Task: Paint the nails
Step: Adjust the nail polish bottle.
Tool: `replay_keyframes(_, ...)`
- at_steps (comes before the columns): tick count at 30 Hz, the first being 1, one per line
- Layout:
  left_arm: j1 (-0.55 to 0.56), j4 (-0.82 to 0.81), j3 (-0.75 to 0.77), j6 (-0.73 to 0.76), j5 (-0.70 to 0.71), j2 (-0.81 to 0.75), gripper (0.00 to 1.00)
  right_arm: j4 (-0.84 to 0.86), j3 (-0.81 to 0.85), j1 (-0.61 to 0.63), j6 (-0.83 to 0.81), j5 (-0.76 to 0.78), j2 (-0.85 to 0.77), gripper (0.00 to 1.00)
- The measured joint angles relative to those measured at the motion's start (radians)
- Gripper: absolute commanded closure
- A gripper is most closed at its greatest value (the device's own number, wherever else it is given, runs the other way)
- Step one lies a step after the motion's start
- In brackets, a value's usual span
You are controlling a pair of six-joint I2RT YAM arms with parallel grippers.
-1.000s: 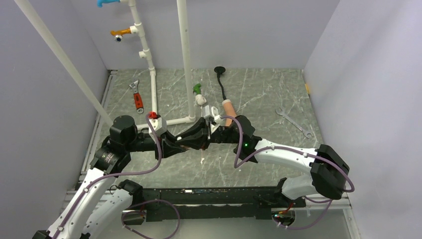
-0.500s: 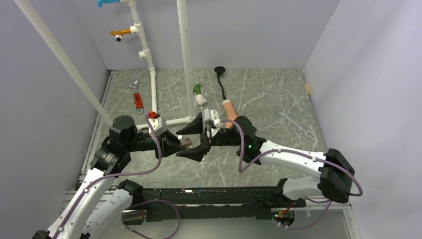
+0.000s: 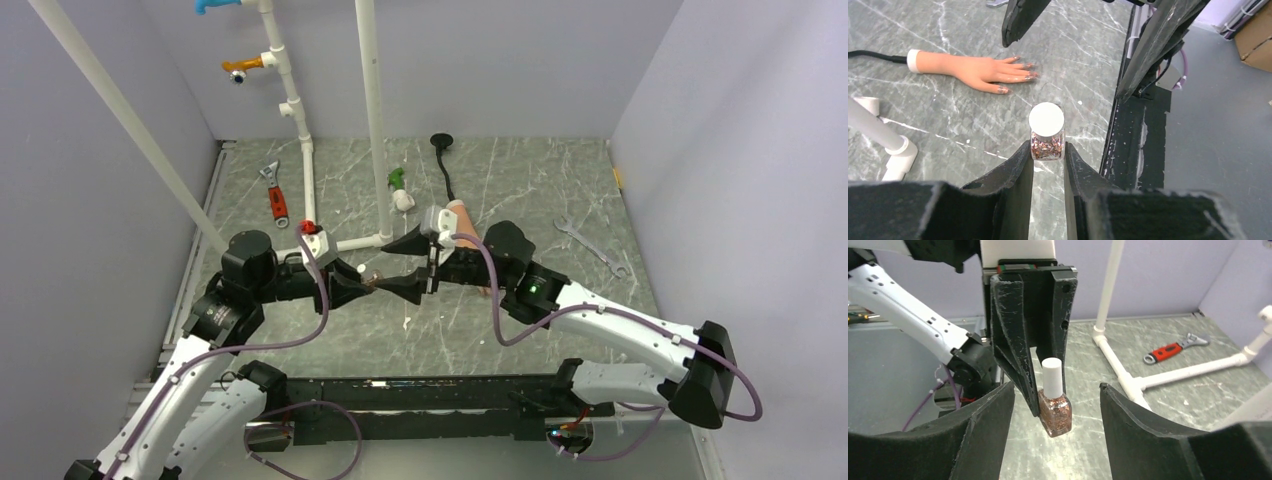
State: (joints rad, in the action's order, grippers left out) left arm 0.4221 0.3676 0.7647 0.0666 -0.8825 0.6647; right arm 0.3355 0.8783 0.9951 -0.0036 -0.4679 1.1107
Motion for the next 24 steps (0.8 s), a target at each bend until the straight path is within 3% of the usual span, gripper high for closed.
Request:
replay_keyframes(11, 0.01, 0.013, 0.004, 0.005, 0.039, 0.006, 1.0, -0.389, 0.183, -0.008, -0.198, -0.016, 0.114, 0.37)
replay_keyframes(24, 0.027, 0.016, 0.004, 0.027, 0.002, 0.027, 1.0, -0.546, 0.228, -0.045, -0.29, -0.145, 0.142, 0.45)
